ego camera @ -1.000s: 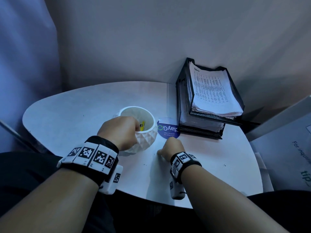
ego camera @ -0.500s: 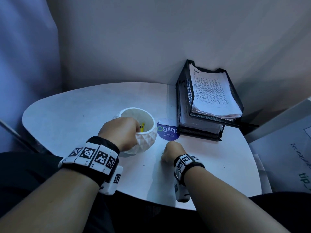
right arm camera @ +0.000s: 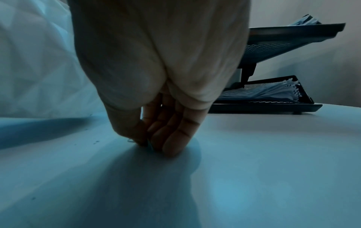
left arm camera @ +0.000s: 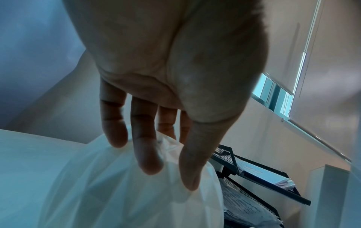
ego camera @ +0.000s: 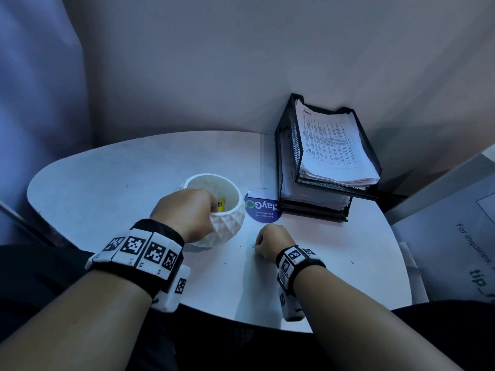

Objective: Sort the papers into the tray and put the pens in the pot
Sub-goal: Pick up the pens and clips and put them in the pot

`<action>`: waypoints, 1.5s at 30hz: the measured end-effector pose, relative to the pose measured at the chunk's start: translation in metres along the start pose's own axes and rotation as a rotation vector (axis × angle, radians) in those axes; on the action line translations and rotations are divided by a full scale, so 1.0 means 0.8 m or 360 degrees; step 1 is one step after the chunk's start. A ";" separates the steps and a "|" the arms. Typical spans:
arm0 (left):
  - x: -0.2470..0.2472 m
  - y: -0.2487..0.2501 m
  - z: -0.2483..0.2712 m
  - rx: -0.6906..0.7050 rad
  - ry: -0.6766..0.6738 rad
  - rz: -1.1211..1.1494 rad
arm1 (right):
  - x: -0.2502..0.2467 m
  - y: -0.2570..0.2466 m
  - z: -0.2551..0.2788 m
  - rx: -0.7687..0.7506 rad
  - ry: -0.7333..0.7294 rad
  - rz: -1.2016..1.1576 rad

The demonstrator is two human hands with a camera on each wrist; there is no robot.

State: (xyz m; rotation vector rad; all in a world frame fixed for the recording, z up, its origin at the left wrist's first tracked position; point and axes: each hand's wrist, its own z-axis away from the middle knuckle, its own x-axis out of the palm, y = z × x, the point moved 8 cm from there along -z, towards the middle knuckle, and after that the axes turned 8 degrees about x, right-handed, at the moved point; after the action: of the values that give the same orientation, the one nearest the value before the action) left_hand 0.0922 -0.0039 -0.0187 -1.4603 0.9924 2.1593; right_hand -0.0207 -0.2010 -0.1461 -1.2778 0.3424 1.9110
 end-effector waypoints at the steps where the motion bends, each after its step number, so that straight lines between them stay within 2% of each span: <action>1: 0.000 0.001 0.000 -0.0003 -0.0007 0.0001 | 0.000 -0.001 -0.001 0.0000 -0.0023 0.0023; 7: 0.001 -0.001 0.002 0.0003 -0.0034 -0.0009 | 0.005 0.000 -0.003 -0.0050 -0.0078 0.0126; 11: 0.002 -0.001 0.000 0.0010 -0.0033 -0.0009 | -0.002 0.001 0.002 -0.0081 -0.0093 0.0058; 12: 0.002 -0.001 0.000 0.0013 -0.0033 -0.0007 | -0.010 0.000 0.003 -0.0063 -0.0091 -0.0070; 15: 0.003 0.002 -0.001 0.0024 -0.0035 -0.0009 | -0.055 -0.010 0.003 -0.0022 0.0020 -0.0830; 17: 0.003 0.003 -0.001 0.0029 -0.0043 -0.0011 | -0.097 -0.032 0.007 -0.0119 0.0148 -0.1257; 19: 0.002 0.005 0.000 0.0030 -0.0049 -0.0015 | -0.133 -0.069 0.021 -0.0304 0.0172 -0.1391; 22: 0.000 0.009 0.001 0.0026 -0.0055 -0.0019 | -0.151 -0.122 0.041 -0.0528 0.0153 -0.1236; 25: -0.001 0.009 0.003 0.0032 -0.0055 0.0002 | -0.137 -0.148 0.048 -0.0624 0.0186 -0.0945; 30: -0.006 0.004 0.004 0.0045 -0.0017 -0.0005 | -0.120 -0.133 0.050 -0.0602 0.0433 -0.0770; 33: -0.011 0.002 0.003 0.0027 0.0024 0.0017 | -0.118 -0.125 0.056 -0.0784 0.0583 -0.0673; 38: -0.024 -0.002 0.003 -0.0032 0.0109 0.0105 | -0.087 -0.107 0.043 -0.0820 0.0162 -0.0618; 42: -0.029 0.005 0.006 -0.0042 0.0147 0.0205 | -0.090 -0.110 0.030 -0.0820 0.0147 -0.0578; 45: -0.038 0.002 0.004 0.0007 0.0252 0.0180 | -0.103 -0.115 0.009 -0.0749 0.0256 -0.0593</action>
State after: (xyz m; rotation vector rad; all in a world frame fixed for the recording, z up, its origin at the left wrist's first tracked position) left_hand 0.1012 -0.0002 0.0102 -1.6305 1.1591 2.1429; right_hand 0.0569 -0.1755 -0.0530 -1.6699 -0.2719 1.6195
